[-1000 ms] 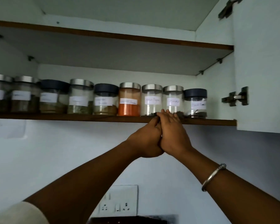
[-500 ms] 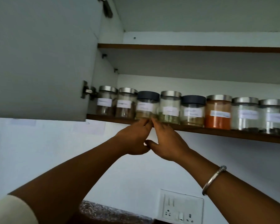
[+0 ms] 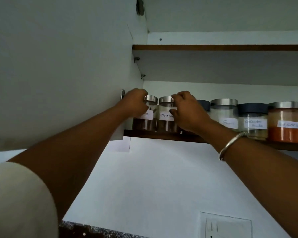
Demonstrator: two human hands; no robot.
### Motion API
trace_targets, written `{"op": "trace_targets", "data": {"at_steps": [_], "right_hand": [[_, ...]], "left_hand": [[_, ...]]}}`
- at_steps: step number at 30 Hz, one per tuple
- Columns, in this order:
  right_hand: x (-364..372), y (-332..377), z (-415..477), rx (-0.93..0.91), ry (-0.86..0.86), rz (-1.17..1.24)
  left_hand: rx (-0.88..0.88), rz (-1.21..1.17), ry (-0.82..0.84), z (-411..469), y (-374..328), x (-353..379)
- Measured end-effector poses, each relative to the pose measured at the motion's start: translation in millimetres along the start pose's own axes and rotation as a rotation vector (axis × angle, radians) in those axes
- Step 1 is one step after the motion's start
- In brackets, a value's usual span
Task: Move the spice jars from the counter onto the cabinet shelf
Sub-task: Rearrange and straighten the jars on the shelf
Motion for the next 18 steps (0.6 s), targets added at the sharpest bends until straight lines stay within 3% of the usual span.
{"op": "trace_targets", "data": {"at_steps": [4, 8, 18], "right_hand": [[4.4, -7.6, 24.9, -0.003, 0.033, -0.072], [9.1, -4.3, 41.9, -0.035, 0.071, -0.070], [31.0, 11.6, 66.6, -0.079, 0.191, -0.311]], "left_hand": [[0.030, 0.013, -0.172, 32.8, -9.5, -21.8], [0.014, 0.127, 0.038, 53.8, -9.0, -0.5], [0.039, 0.266, 0.126, 75.0, -4.7, 25.7]]}}
Point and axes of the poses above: each hand's wrist, its own z-axis towards the middle knuckle, its own x-axis out of the palm, y = z × x, the point moved 10 cm from there along z, towards the middle knuckle, and after that the axes turned 11 degrees about -y, right-handed, at the moved point
